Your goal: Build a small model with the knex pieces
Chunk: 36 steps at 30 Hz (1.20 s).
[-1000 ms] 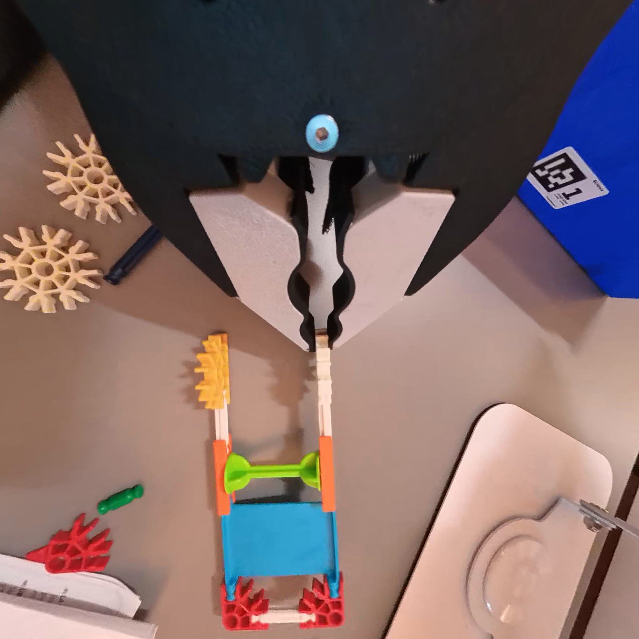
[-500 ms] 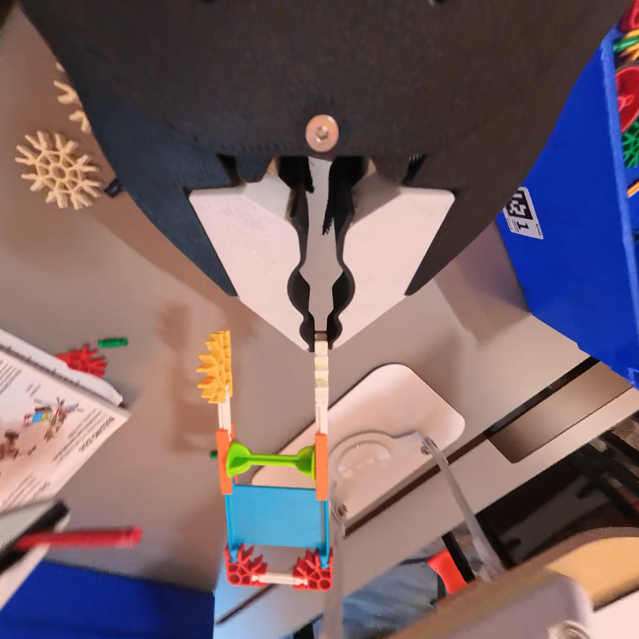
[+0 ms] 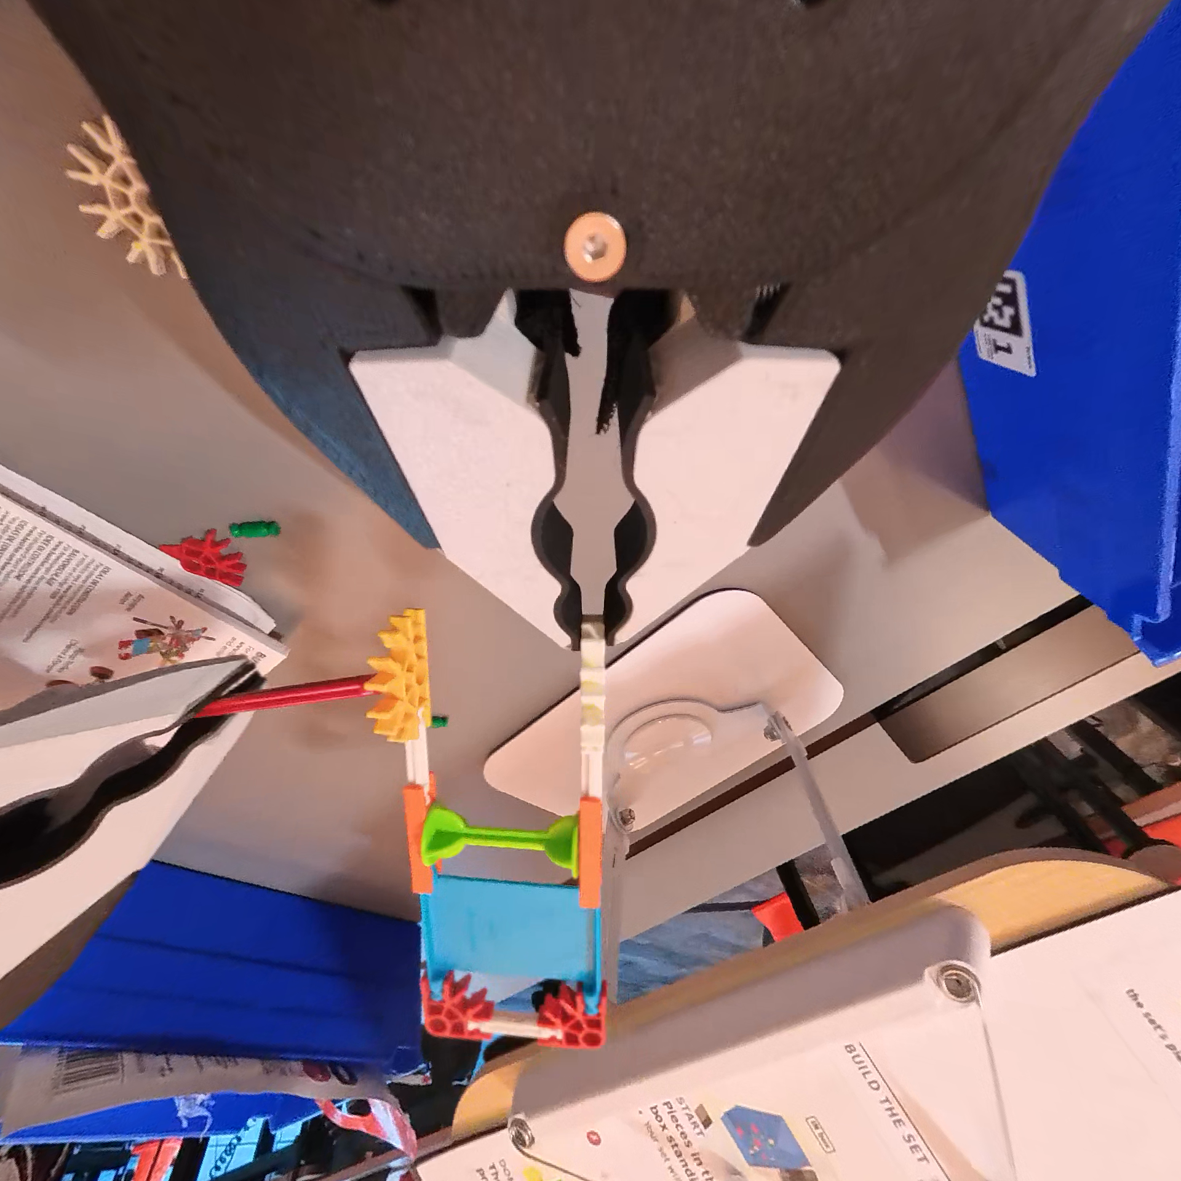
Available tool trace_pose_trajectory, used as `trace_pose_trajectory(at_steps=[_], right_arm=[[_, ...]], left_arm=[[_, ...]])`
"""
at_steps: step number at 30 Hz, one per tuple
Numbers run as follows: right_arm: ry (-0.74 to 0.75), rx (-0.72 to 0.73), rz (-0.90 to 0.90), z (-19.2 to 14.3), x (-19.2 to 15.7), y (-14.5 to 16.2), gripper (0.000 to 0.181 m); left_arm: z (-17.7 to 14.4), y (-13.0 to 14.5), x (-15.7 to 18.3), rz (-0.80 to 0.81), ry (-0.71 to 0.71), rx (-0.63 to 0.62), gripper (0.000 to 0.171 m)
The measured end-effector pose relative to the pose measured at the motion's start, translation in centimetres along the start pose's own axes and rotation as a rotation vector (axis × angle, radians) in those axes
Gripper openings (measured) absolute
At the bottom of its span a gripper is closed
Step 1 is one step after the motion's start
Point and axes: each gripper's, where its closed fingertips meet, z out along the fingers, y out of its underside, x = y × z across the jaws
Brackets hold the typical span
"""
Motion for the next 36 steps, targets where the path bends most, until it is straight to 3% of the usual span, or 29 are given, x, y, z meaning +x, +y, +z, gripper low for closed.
trace_pose_trajectory(at_steps=[13,20,33,36], right_arm=[[0.013,0.033,0.120,0.4,0.4,-0.5,0.002],[-0.033,0.096,0.223,1.0,0.3,-1.6,0.002],[-0.072,0.179,0.240,1.3,-0.2,-3.3,0.002],[-0.070,0.168,0.249,1.3,-0.1,-3.2,0.002]], left_arm=[[0.0,-1.0,0.0,0.043,-0.064,0.048,0.004],[-0.4,-2.4,0.2,0.243,-0.169,0.100,0.004],[-0.3,-2.9,2.5,0.351,-0.102,0.144,0.004],[-0.3,-2.8,3.0,0.459,-0.124,0.142,0.004]])
